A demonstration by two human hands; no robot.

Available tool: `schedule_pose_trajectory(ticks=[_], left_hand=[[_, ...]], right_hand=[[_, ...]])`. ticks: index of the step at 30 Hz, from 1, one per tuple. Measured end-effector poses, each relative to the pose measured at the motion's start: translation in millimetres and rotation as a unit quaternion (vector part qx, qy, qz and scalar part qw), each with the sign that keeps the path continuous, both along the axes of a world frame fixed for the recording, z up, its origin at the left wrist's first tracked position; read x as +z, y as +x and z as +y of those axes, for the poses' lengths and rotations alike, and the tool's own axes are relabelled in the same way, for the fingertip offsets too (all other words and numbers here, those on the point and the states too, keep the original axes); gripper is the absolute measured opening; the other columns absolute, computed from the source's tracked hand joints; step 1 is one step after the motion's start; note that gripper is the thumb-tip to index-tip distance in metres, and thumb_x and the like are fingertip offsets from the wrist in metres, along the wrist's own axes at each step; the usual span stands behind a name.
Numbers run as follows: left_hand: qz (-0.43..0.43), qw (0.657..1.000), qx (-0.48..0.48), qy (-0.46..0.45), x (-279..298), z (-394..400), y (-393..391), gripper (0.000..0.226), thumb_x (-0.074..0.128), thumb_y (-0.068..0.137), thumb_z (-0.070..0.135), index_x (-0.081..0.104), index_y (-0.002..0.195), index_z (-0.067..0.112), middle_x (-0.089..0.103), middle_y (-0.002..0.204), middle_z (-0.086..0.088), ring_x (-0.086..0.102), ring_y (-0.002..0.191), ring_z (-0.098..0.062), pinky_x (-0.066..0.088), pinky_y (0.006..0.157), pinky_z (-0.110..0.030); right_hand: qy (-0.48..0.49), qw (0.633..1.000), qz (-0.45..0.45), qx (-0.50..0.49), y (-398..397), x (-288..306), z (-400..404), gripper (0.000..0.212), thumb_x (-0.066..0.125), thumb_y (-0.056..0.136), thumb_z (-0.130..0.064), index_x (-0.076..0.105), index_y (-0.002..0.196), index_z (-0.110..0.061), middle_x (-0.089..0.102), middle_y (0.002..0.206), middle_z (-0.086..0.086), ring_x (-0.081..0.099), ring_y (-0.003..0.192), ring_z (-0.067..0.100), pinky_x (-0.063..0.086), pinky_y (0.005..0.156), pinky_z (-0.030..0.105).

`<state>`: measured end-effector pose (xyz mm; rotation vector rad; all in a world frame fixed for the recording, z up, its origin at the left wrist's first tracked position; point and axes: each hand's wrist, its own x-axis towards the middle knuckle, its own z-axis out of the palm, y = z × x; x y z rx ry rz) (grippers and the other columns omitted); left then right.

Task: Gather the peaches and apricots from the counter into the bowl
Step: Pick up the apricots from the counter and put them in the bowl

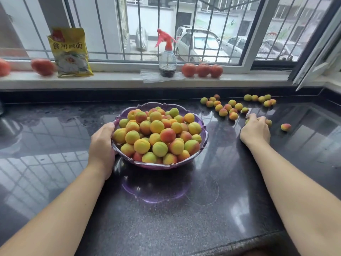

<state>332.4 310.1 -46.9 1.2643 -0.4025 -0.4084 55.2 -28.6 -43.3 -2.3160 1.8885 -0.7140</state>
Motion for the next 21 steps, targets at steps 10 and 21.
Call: schedule_pose_trajectory(ticks=[10,21], left_hand=[[-0.001,1.0,0.0,0.004,4.7,-0.2,-4.9,0.031,0.055,0.094,0.036,0.082,0.088,0.022,0.079,0.1,-0.012,0.074,0.097,-0.028,0.059,0.094,-0.052],[-0.008,1.0,0.001,0.021,10.2,0.9,-11.8,0.035,0.045,0.11,0.022,0.077,0.095,0.018,0.081,0.085,0.001,0.076,0.082,-0.012,0.062,0.066,-0.028]], right_hand=[[-0.051,0.992,-0.112,0.028,-4.0,-2.0,18.2,0.034,0.052,0.101,-0.015,0.055,0.135,-0.013,0.043,0.13,0.02,0.054,0.11,0.043,0.047,0.095,0.046],[0.01,0.818,-0.493,0.296,30.3,44.5,115.0,0.023,0.075,0.09,-0.011,0.063,0.109,-0.017,0.072,0.104,-0.001,0.072,0.095,0.012,0.057,0.086,0.029]])
